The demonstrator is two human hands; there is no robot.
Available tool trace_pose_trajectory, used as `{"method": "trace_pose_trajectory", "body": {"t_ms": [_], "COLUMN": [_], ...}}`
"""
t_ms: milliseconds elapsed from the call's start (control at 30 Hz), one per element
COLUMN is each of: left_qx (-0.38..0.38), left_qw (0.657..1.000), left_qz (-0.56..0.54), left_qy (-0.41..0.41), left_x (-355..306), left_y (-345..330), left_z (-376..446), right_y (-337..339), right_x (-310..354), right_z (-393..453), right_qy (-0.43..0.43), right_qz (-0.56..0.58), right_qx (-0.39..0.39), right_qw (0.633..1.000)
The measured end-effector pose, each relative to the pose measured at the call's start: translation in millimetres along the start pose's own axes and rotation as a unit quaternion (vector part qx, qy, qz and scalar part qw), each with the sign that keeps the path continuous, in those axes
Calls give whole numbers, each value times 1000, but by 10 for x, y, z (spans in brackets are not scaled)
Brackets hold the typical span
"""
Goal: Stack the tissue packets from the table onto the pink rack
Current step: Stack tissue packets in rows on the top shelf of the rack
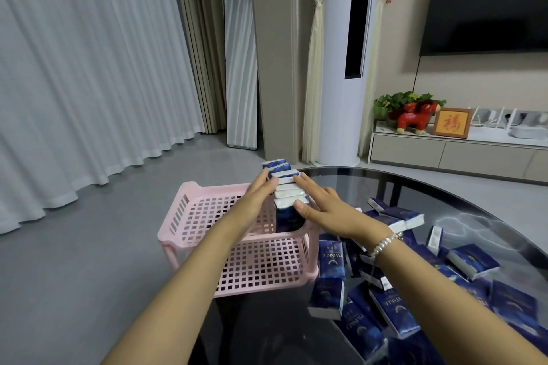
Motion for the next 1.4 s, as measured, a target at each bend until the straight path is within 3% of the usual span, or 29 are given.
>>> {"method": "trace_pose_trajectory", "body": {"t_ms": [100, 333, 533, 667, 867, 1100, 1233, 1400], "left_qx": [-73, -85, -30, 23, 4, -128, -229, -291], "left_qw": [997, 995, 998, 999, 999, 987, 941, 905], "left_qz": [27, 31, 49, -33, -44, 54, 195, 235], "left_qy": [18, -34, -22, 18, 0, -78, -152, -200], "left_x": [-80, -11, 124, 143, 140, 11, 5, 133], "left_y": [-4, -46, 36, 58, 30, -136, -425, -779], "left_z": [142, 441, 434, 375, 316, -64, -361, -627], "right_y": [-37, -42, -38, -71, -98, -153, -258, -467], "right_x": [-18, -79, -58, -28, -36, 67, 142, 31], "right_z": [13, 72, 73, 38, 12, -132, -382, -726], "right_qy": [13, 21, 22, 16, 30, 35, 30, 16], "right_qz": [10, -9, -31, -14, 9, 36, 27, -8], "right_qx": [-22, -51, -51, -44, -59, -119, -194, -234], "right_qw": [1000, 998, 998, 999, 998, 992, 980, 972]}}
Point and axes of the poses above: each hand's wrist, its own z-axis towards the middle knuckle, its own y-axis out of the back of the hand, x = y × z, the point moved 1 cm from there along z, towards the middle knuckle, and after that the axes turned 12 degrees about x, right-handed, at the moved point
